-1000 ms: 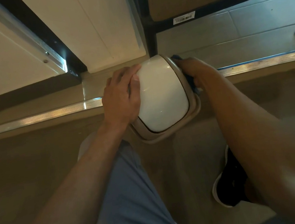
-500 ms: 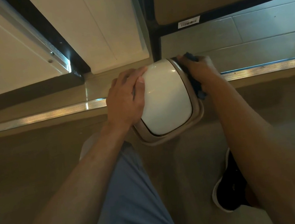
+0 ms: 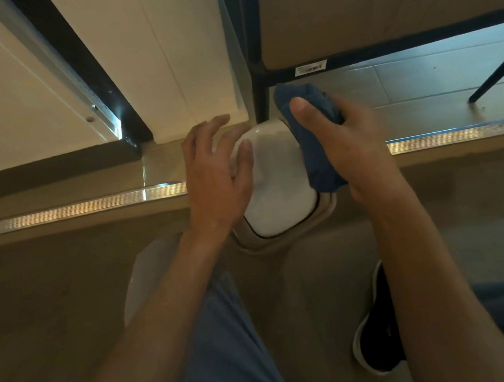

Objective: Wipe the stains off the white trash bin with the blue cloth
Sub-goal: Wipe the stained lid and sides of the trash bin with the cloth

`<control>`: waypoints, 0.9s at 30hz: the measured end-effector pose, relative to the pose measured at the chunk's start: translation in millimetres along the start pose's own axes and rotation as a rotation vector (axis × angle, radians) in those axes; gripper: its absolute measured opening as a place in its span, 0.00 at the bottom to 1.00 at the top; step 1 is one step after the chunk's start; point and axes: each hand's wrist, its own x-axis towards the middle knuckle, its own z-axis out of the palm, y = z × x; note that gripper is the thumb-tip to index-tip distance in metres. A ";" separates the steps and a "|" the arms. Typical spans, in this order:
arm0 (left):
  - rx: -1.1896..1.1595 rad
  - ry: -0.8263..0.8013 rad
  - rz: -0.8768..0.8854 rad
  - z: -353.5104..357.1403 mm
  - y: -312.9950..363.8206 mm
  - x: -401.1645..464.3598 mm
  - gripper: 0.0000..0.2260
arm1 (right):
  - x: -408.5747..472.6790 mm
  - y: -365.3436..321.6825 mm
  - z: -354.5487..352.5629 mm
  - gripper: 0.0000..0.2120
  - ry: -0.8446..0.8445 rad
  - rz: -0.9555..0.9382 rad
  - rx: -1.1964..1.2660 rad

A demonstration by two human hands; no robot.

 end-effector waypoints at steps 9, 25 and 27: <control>-1.401 0.043 -0.639 -25.7 47.3 -26.0 0.20 | -5.6 -36.8 60.7 0.18 -0.561 -0.112 -0.015; 0.019 -0.581 -0.348 -23.5 -37.1 65.1 0.16 | 54.1 76.0 58.7 0.15 -0.012 -0.285 -0.607; 0.000 -0.674 -0.481 -16.3 -35.8 79.1 0.16 | 54.1 75.6 61.5 0.15 0.015 -0.300 -0.629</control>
